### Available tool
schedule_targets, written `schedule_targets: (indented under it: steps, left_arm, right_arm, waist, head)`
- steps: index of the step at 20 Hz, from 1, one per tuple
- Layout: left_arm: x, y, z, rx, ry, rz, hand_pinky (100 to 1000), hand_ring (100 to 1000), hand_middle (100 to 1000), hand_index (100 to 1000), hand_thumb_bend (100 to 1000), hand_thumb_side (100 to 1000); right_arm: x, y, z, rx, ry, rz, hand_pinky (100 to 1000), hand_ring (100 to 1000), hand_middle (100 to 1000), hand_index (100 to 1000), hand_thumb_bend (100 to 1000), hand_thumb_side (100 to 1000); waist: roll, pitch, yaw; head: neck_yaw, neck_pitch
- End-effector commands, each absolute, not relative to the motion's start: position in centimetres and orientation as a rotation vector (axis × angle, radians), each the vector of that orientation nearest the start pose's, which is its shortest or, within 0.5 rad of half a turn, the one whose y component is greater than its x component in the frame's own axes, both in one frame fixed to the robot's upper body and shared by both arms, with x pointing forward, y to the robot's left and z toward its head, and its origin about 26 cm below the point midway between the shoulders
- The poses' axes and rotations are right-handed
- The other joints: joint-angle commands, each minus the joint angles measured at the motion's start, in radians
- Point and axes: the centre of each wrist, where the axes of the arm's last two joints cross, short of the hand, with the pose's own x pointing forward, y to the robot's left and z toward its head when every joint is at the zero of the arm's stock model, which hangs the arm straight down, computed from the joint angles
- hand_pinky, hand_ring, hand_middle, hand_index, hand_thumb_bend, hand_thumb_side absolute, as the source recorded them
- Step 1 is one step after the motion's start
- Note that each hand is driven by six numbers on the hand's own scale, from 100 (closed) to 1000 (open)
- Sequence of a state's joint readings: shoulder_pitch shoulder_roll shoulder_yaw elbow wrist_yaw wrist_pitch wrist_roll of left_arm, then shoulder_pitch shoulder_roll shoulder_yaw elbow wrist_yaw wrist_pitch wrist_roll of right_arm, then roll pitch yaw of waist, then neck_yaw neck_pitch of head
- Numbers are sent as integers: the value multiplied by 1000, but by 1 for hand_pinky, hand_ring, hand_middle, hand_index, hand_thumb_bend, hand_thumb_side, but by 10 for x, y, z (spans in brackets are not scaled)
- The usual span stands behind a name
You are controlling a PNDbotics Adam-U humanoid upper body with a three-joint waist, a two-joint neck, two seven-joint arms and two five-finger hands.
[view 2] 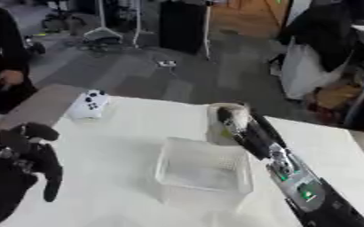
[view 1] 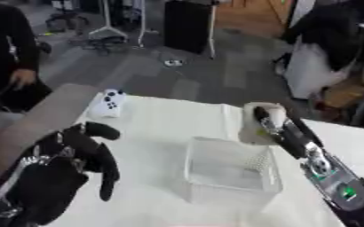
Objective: Pick up objects on the table and place them in the box.
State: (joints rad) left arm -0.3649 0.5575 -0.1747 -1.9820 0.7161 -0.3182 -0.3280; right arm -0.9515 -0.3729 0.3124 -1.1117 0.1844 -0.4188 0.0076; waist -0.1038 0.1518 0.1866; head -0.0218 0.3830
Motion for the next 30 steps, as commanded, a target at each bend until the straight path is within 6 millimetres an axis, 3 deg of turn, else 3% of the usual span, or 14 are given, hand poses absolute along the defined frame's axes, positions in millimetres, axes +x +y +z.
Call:
schedule_targets:
  steps: [1,10,18,30]
  left_arm:
    - [301,248,225,-826,-2381,-694,312,559,759,734,590,834]
    - [301,247,227,-841,-2385,-694,313,559,758,734,592,831]
    - [302,246,227,-847,-2386,-693,312,558,758,734,592,832]
    - [302,246,227,-844,-2384,-694,312,559,758,734,590,835]
  right_arm:
    - [462,-186,215,-235,-2353,1010,100,100,100,269,100,993]
    - [472,-169,194,-262,-2313,1025,100,100,100,275,100,997]
    - [478,-164,187,-319,-2314,1090,100,100,100,284,100,998]
    - [487,-175,175,-536,-2271,1136,100,100,100,296,100,1000]
  waist:
    - [8,-17,1]
    - [9,-15,7]
    - [11,-13,7]
    - [13,-12,3]
  head:
    - [-23,3]
    - [-93,11]
    - [-152,29]
    - [-143,24]
